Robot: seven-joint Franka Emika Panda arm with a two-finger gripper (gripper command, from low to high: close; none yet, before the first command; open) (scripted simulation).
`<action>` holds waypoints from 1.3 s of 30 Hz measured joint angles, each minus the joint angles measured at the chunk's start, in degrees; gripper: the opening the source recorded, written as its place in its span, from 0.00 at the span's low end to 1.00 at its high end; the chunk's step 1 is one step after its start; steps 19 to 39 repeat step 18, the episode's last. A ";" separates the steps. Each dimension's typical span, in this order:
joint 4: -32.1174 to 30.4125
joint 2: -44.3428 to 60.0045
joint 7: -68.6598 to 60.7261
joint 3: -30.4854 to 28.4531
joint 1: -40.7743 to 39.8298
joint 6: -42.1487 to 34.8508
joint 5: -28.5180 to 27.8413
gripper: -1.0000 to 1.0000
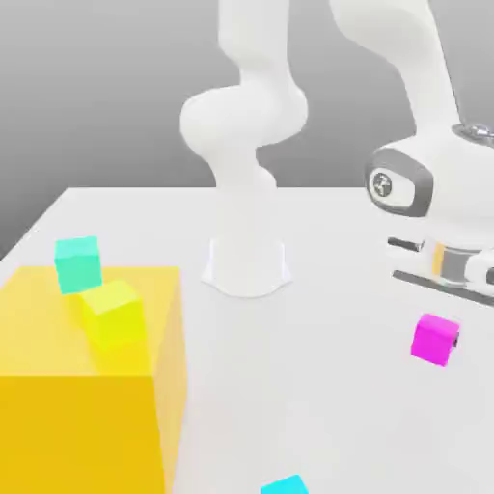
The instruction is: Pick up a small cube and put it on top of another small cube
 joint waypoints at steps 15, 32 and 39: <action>17.93 14.94 -22.80 -7.97 -19.44 -3.59 7.41 1.00; 17.93 14.94 -22.80 -7.97 -19.44 -3.59 7.41 1.00; 17.93 14.94 -22.80 -7.97 -19.44 -3.59 7.41 1.00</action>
